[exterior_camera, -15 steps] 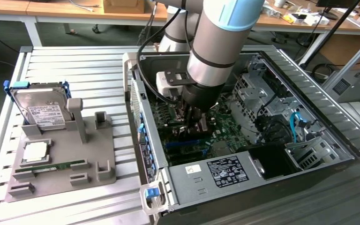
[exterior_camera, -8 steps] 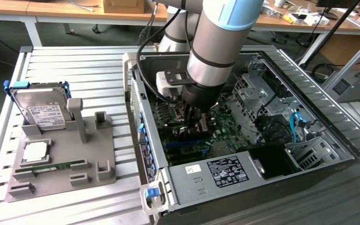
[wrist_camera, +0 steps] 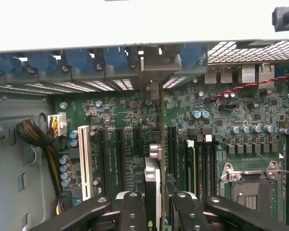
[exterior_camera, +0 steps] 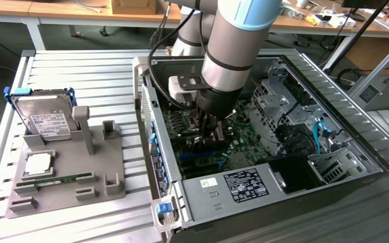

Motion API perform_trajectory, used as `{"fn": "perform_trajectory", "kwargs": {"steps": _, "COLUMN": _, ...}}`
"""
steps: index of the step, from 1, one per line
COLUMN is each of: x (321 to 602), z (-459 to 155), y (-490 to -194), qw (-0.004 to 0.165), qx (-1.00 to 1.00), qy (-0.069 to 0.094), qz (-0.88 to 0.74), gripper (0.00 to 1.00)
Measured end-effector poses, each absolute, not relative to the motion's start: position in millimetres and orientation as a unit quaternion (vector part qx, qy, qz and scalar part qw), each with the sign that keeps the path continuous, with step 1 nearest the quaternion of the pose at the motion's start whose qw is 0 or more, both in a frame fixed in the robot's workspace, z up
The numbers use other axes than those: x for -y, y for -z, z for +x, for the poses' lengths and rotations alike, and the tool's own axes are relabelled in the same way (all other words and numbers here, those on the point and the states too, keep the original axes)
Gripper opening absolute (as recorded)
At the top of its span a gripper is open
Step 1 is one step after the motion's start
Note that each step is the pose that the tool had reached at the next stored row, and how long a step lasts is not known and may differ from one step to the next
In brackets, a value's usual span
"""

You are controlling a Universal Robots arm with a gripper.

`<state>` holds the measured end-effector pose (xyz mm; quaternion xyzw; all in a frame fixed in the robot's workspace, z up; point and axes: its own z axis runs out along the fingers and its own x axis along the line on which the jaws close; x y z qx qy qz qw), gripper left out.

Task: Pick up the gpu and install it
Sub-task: 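Insert the gpu into the slot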

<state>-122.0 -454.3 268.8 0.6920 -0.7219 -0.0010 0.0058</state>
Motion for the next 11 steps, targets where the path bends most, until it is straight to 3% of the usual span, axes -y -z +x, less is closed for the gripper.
{"fn": "perform_trajectory", "kwargs": {"steps": 11, "x": 450.0, "z": -124.0, "y": -268.7, "qw": 0.007, "qx": 0.722, "qy": 0.0, "qz": 0.692, "gripper": 0.27}}
